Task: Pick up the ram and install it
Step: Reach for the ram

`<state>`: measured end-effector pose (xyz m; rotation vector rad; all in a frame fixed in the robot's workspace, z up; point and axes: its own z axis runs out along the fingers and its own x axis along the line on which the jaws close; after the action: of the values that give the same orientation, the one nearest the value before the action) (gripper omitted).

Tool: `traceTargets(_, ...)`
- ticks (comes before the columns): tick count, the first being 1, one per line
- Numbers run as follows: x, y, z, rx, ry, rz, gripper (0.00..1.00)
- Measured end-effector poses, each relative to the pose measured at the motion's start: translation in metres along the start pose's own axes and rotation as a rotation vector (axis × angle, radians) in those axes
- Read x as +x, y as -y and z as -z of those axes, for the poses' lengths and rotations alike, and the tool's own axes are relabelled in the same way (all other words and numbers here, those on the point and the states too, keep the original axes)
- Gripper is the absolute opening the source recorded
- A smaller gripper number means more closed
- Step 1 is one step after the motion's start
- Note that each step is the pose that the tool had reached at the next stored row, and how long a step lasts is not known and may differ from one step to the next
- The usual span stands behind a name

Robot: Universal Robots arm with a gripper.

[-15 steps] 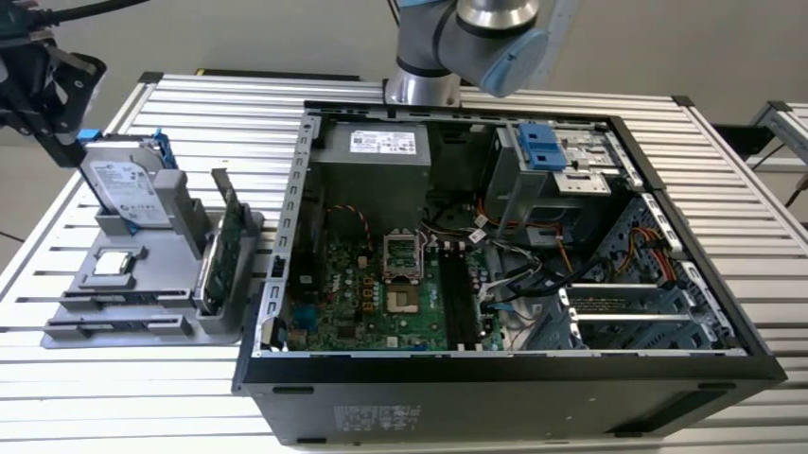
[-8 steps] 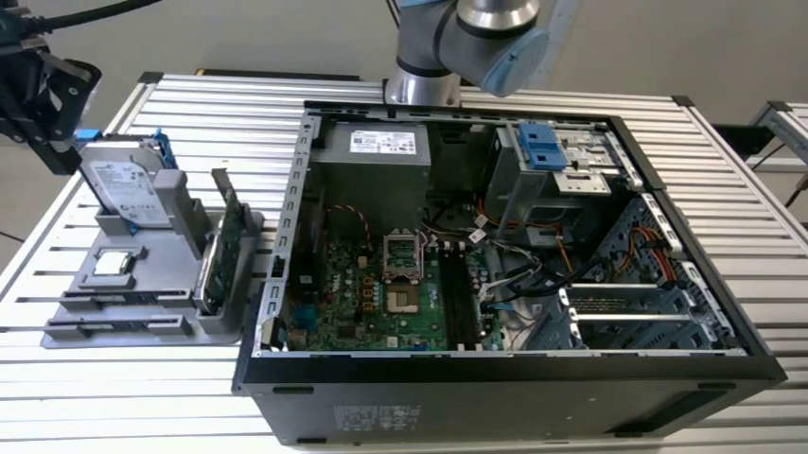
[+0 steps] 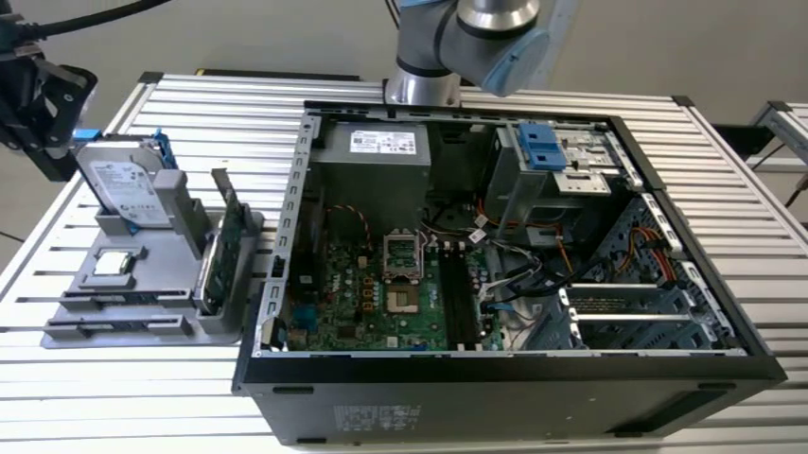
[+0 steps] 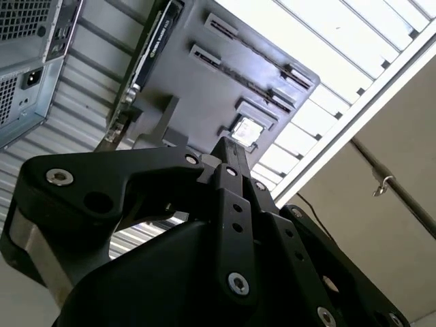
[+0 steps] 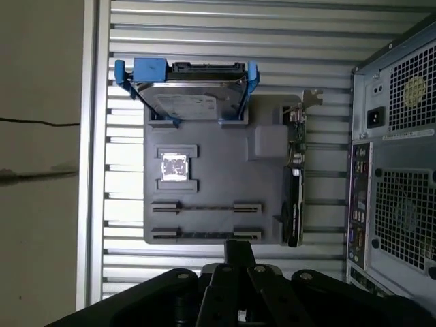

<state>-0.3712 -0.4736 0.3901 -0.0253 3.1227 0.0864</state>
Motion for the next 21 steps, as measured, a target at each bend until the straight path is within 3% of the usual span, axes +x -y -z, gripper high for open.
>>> traceTargets(3, 0.0011, 0.0007, -0.0001, 0.0, 0.0, 0.0, 0.0)
traceTargets(11, 0.0146, 0.0024, 0.0002, 0.0, 0.0, 0.001, 0.0)
traceTargets(21, 0.0198, 0.0113, 0.0005, 0.0, 0.0, 0.001, 0.0)
